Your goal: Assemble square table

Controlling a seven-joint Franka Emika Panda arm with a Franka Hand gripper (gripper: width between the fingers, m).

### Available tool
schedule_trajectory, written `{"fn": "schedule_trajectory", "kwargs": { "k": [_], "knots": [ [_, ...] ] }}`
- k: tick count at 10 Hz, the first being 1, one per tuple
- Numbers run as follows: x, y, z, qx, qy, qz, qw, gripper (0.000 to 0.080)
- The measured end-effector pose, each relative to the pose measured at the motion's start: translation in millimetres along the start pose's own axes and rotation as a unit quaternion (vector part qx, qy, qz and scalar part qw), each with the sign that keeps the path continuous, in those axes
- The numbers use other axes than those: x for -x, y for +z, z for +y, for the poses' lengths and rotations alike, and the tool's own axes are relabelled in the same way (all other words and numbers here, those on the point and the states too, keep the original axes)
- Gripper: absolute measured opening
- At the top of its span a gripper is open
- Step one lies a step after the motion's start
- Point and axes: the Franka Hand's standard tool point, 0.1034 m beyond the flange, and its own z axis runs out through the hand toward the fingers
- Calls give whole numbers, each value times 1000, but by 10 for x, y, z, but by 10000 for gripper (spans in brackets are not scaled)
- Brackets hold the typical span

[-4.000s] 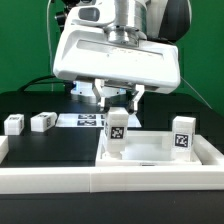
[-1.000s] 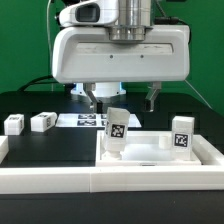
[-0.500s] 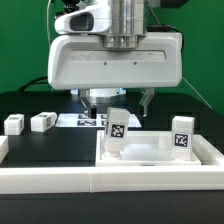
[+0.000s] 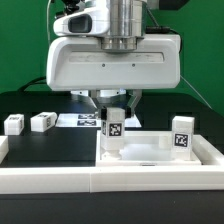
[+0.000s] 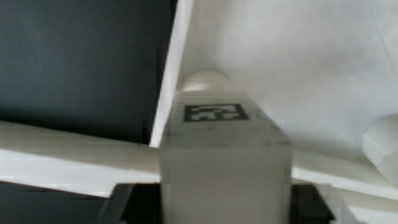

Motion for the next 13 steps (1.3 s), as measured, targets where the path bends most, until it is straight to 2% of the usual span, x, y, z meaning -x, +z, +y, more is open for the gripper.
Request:
{"fn": "schedule_trajectory", "kwargs": {
  "k": [3,6,7,9,13],
  "knots": [
    [0,0,0,0,11,0,1000,288],
    [-1,1,-6,-1,114,0,993,289],
    [7,4,8,-6,160,1,987,290],
    [-5,10,-9,-16,277,4,961,290],
    [-66,20,-42,-19,435,20,900,290]
  ]
}}
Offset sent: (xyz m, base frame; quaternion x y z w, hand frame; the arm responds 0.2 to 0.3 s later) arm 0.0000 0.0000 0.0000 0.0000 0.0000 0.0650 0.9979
